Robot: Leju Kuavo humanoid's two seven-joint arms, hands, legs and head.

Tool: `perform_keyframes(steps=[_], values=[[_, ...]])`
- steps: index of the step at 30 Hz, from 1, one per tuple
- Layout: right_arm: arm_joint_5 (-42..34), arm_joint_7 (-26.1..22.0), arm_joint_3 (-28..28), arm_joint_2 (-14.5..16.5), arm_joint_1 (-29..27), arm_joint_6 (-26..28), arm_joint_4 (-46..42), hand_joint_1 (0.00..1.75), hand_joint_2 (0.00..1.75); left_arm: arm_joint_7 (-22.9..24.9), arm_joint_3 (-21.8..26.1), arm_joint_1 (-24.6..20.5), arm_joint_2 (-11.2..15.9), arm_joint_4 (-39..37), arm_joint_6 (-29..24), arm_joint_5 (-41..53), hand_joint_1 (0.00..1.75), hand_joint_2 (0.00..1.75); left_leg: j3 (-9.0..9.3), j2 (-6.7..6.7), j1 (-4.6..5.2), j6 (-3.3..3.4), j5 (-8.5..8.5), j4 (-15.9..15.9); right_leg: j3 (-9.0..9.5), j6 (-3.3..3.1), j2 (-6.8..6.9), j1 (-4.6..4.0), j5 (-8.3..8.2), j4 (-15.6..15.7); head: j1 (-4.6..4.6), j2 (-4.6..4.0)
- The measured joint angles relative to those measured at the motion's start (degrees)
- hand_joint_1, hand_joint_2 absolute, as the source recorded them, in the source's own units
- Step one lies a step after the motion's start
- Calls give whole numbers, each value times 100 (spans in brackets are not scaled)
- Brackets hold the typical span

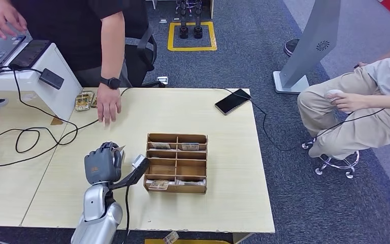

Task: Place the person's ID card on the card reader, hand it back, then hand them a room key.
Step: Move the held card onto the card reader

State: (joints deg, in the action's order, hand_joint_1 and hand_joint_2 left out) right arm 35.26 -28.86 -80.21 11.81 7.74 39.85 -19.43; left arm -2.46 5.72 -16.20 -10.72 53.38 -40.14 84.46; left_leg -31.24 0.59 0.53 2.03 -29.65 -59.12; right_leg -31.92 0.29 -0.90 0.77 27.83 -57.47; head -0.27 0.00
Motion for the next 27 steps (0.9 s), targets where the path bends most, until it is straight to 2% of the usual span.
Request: perform_keyframes(steps=[8, 13, 27], values=[[422, -226, -466, 353, -53, 0, -762, 0, 175, 191, -248, -89, 62, -268, -1, -14, 175, 175, -1, 2, -1, 0, 0, 0, -1, 0, 1, -1, 1, 0, 0, 0], [505, -185, -529, 597, -157, 0, -1183, 0, 175, 251, -329, -163, 90, -430, -1, -19, 175, 175, -1, 2, -2, 0, 0, 1, -1, 0, 1, -1, 1, -1, 1, 0], [434, 83, -486, 694, -215, 0, -1533, 0, 175, 557, -639, -358, 199, -1044, -3, -219, 175, 175, 0, 1, -1, 0, 0, 0, -1, 0, 0, -1, 0, -1, 1, 0]])
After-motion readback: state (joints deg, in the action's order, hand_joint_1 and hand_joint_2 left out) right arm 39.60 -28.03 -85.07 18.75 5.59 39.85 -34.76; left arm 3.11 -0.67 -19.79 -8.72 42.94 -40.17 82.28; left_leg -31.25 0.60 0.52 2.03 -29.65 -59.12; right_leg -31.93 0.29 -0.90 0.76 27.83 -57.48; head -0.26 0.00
